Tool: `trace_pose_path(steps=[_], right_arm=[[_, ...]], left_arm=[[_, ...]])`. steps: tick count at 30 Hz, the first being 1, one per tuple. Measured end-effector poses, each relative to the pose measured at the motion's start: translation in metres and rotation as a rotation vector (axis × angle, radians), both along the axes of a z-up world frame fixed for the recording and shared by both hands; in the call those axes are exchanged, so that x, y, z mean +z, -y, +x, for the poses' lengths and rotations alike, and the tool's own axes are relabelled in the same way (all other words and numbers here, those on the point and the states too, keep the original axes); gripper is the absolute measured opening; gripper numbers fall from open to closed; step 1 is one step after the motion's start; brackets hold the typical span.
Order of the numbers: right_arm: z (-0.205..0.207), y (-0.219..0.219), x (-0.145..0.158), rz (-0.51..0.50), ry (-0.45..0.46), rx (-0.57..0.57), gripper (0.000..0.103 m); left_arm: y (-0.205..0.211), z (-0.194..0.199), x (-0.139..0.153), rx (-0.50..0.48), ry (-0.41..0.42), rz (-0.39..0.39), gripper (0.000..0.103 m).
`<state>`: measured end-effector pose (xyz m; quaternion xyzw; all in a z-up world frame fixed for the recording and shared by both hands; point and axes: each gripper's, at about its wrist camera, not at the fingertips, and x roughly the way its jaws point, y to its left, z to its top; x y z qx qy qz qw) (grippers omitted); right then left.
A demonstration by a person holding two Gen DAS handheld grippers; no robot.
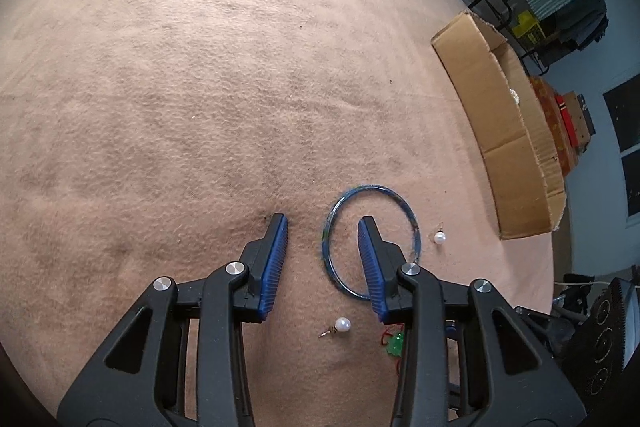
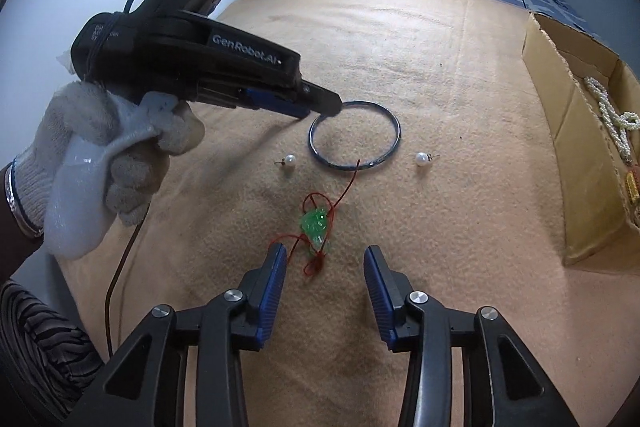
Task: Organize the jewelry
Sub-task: 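Grasp the blue bangle rim with the left gripper while the right gripper grasps the green pendant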
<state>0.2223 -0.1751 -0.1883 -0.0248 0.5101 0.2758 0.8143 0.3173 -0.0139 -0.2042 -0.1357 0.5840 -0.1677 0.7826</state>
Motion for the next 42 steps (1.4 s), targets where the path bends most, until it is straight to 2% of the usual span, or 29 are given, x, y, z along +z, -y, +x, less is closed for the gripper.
trace_pose_path(steps=[5, 7, 11, 16, 19, 24, 42], right_arm=[[0.003, -0.008, -0.009, -0.033, 0.005, 0.012, 0.040], [0.001, -0.012, -0.009, -0.050, 0.020, 0.020, 0.040], [-0.004, -0.025, -0.009, -0.079, 0.051, 0.032, 0.040], [-0.012, -0.040, -0.010, -0.155, 0.111, 0.062, 0.038], [-0.017, -0.046, -0.009, -0.206, 0.145, 0.080, 0.032], [-0.027, -0.050, -0.005, -0.228, 0.167, 0.104, 0.014], [-0.024, -0.026, 0.014, -0.143, 0.169, 0.071, 0.013]], left_arm=[[0.019, 0.004, -0.001, -0.032, 0.034, 0.064, 0.034], [0.032, 0.005, -0.003, -0.050, 0.067, 0.133, 0.027], [0.049, 0.003, -0.004, -0.078, 0.124, 0.235, 0.020], [0.064, 0.000, -0.004, -0.086, 0.171, 0.300, 0.005], [0.066, 0.001, -0.004, -0.082, 0.181, 0.308, 0.004], [0.065, 0.004, -0.003, -0.072, 0.183, 0.300, 0.002], [0.024, -0.010, 0.027, 0.000, 0.223, 0.245, 0.002]])
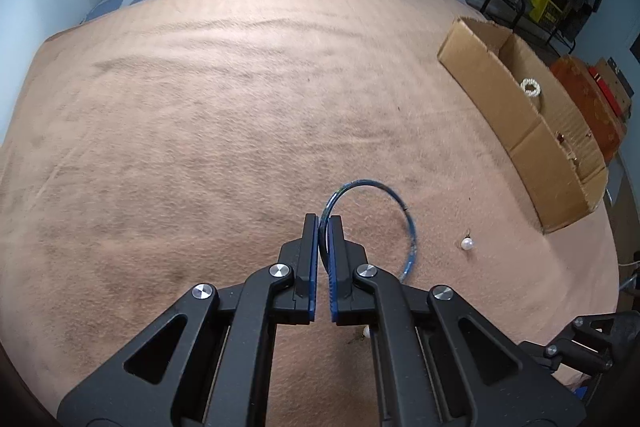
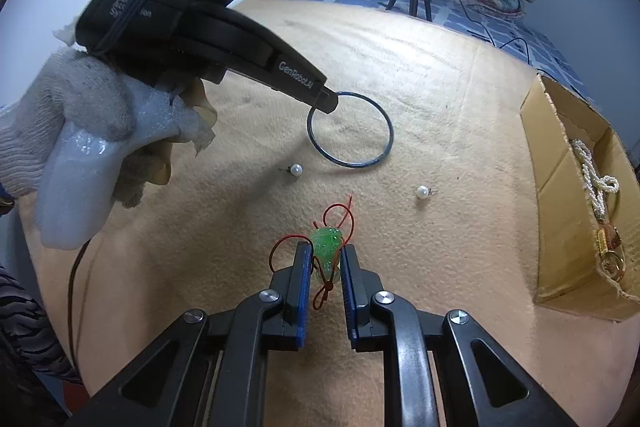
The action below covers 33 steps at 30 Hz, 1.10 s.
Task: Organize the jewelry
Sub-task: 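Carry the bangle with the left gripper while the right gripper carries the pendant to the box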
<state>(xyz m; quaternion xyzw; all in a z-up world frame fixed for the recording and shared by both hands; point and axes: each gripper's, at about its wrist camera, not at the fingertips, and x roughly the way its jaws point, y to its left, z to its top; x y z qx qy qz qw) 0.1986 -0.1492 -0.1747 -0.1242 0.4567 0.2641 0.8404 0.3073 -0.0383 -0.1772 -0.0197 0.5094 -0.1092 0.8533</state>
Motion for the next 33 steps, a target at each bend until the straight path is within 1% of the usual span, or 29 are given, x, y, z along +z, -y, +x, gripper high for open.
trace_pose_path(steps=[6, 16, 24, 33], right_arm=[[-0.009, 0.007, 0.017, 0.037, 0.024, -0.002, 0.013], [-0.019, 0.036, 0.048, 0.099, 0.062, -0.035, 0.013], [-0.026, 0.068, 0.075, 0.147, 0.105, -0.088, 0.013], [-0.020, 0.124, 0.103, 0.177, 0.159, -0.200, 0.013]], left_arm=[[-0.012, -0.006, 0.018, 0.018, 0.025, -0.041, 0.001], [-0.010, -0.012, 0.052, 0.015, 0.095, -0.060, 0.001], [0.004, -0.015, 0.077, -0.008, 0.139, -0.104, 0.001], [0.040, -0.016, 0.107, -0.073, 0.186, -0.143, 0.001]])
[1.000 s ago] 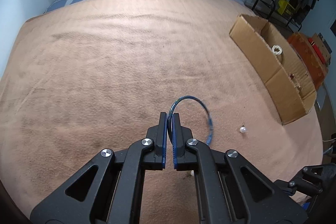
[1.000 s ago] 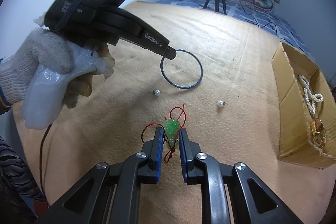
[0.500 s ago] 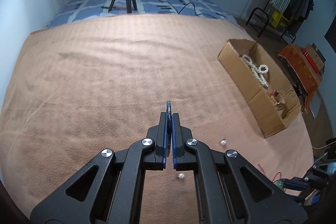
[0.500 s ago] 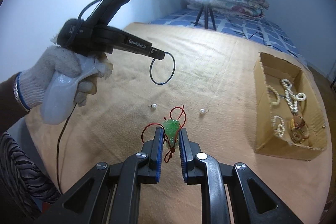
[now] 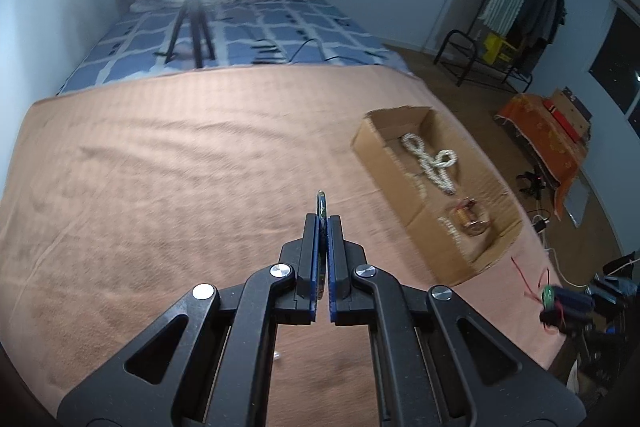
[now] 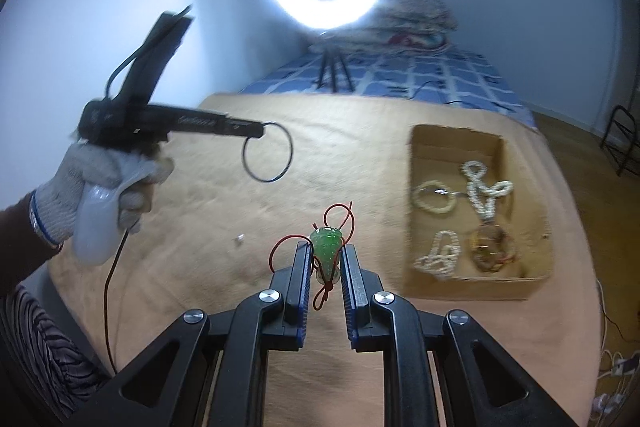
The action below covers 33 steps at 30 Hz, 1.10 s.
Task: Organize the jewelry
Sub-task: 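Carry the bangle with the left gripper while the right gripper carries the pendant to the box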
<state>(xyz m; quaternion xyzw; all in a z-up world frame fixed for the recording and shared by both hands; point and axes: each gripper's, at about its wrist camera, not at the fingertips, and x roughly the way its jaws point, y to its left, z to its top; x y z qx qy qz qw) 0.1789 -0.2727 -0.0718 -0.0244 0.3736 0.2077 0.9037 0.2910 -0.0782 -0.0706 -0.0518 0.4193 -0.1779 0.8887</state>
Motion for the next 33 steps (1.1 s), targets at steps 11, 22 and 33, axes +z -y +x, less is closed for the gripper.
trace_pose_path(steps=[11, 22, 33], right_arm=[[0.014, 0.059, 0.020, 0.022, 0.041, -0.132, 0.013], [0.037, 0.084, 0.007, 0.070, -0.002, -0.210, 0.013], [0.058, 0.093, -0.012, 0.080, -0.044, -0.255, 0.013]], left_arm=[[0.055, 0.016, 0.022, -0.071, 0.030, -0.044, 0.001], [0.120, 0.047, 0.021, -0.127, 0.025, -0.049, 0.001], [0.171, 0.081, -0.003, -0.165, -0.033, -0.027, 0.001]])
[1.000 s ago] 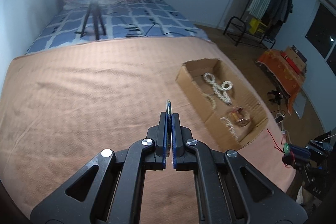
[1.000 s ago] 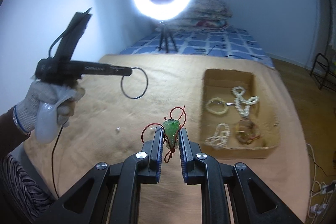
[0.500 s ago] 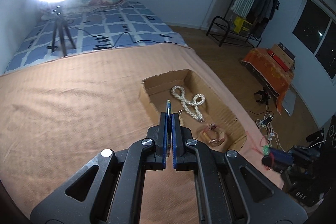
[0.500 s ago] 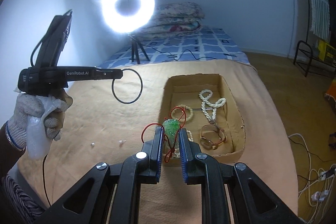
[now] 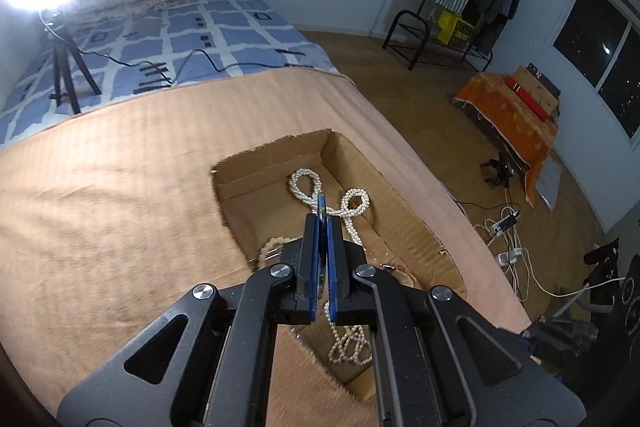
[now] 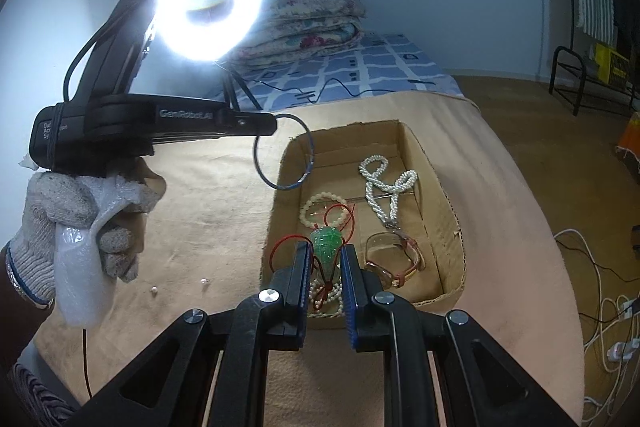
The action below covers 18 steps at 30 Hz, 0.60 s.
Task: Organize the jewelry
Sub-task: 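Carry the bangle with the left gripper while the right gripper carries the pendant to the box, then open the left gripper to drop the bangle in the box while the right gripper releases the pendant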
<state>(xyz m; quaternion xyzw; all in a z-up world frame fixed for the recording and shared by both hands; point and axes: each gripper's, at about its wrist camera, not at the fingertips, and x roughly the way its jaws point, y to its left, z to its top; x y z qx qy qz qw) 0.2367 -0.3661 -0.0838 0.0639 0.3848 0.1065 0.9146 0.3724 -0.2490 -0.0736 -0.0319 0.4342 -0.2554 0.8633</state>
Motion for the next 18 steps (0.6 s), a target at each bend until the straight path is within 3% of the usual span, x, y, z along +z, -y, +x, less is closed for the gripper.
trace_pose_path(steps=[18], right_arm=[[0.012, -0.004, -0.024, -0.035, -0.062, -0.003, 0.013]], left_arm=[[0.048, 0.014, -0.046, -0.054, -0.074, 0.072, 0.001]])
